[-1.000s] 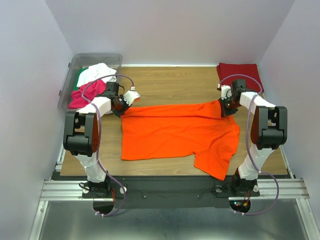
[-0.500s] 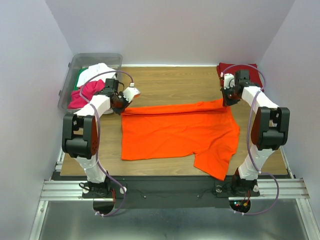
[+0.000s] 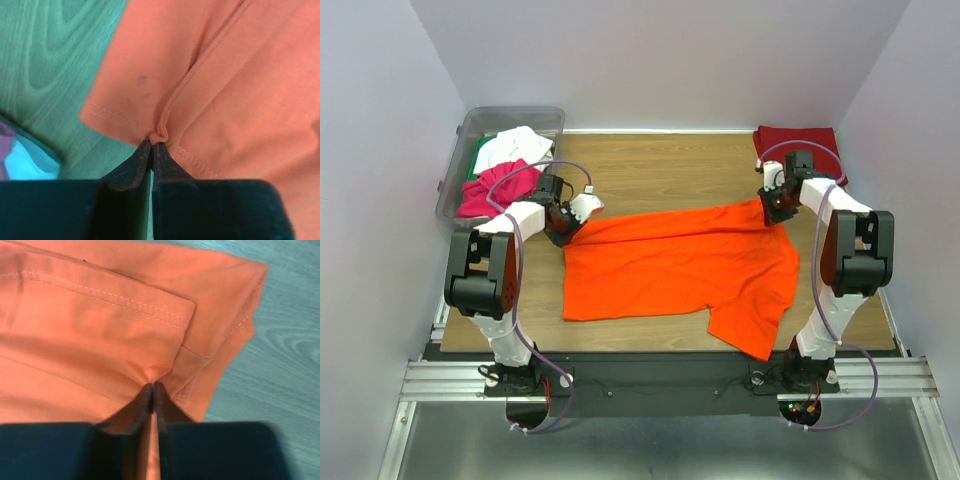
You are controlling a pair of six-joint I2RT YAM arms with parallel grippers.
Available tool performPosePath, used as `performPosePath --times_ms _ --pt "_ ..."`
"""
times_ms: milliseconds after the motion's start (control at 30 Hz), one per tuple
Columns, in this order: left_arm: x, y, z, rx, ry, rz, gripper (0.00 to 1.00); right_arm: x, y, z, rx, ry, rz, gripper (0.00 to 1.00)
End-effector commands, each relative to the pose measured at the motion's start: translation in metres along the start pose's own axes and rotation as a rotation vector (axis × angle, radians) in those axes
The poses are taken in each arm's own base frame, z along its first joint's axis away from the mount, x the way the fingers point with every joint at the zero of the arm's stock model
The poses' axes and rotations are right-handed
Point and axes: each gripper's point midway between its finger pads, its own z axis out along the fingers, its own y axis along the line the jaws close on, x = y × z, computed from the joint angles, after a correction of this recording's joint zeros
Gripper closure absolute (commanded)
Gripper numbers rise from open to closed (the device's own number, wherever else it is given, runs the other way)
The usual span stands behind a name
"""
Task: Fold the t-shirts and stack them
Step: Fold the tshirt
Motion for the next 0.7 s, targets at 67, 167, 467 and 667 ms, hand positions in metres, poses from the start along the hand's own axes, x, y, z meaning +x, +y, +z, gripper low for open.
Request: performPosePath --times_ms 67,167,467,667 --pt "-0.006 -0.004 -0.022 0.018 -0.015 0.026 0.52 -0.024 -0.009 -0.028 0.058 -0.082 -0.037 0.64" --pt "-0.031 -0.001 -0.039 0.027 -0.093 0.020 0.50 -0.054 -0.006 -0.050 0.042 -0.171 -0.022 0.52" --pt "-0.054 0.008 -0.042 0.032 -0.139 -0.008 0.49 -0.076 -0.011 -0.016 -0.027 -0.132 0.057 0.51" --pt "-0.057 0.010 -0.038 0.038 -0.144 -0.014 0.48 -0.069 -0.005 0.004 -0.076 -0.098 0.073 0.52"
